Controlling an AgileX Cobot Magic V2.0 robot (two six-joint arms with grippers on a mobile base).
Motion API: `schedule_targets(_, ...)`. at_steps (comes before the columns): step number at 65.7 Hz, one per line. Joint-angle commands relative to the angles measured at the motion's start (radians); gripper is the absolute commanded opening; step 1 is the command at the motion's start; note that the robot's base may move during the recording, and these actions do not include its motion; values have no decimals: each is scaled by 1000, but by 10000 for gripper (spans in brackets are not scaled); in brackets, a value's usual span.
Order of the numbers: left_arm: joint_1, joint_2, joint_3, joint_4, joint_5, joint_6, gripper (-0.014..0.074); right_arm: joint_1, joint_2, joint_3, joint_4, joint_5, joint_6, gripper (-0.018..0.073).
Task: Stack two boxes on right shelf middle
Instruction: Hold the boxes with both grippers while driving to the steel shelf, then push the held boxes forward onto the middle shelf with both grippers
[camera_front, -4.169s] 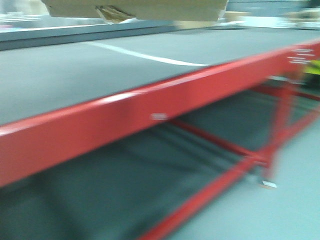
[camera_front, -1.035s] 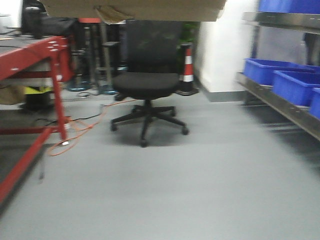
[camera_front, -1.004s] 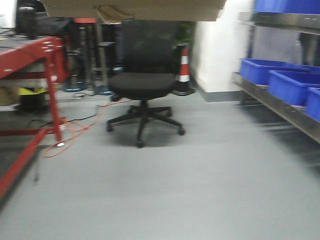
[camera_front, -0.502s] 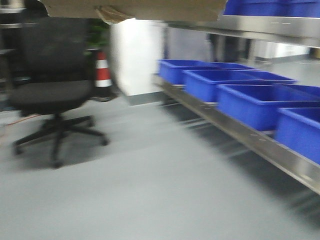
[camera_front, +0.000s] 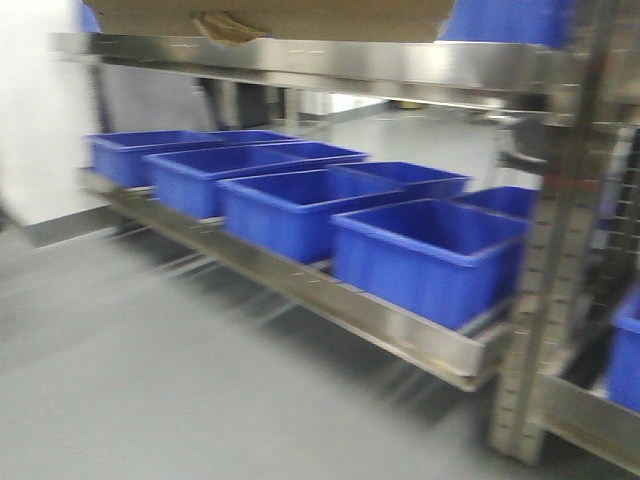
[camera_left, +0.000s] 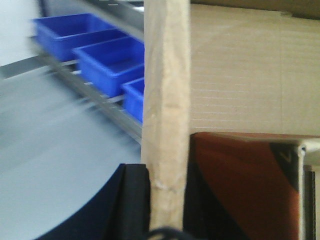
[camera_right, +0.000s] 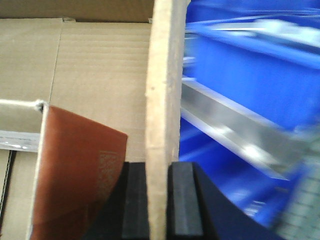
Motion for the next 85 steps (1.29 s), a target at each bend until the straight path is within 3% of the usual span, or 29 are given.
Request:
schedule_targets(1,-2,-15,-7,-9,-50,-4,-111,-4,-10,-3,-10,-68,-3,-153)
schedule_targets(85,-2,-15,-7,-9,-50,-4,-111,-4,-10,-3,-10,-68,-3,-153)
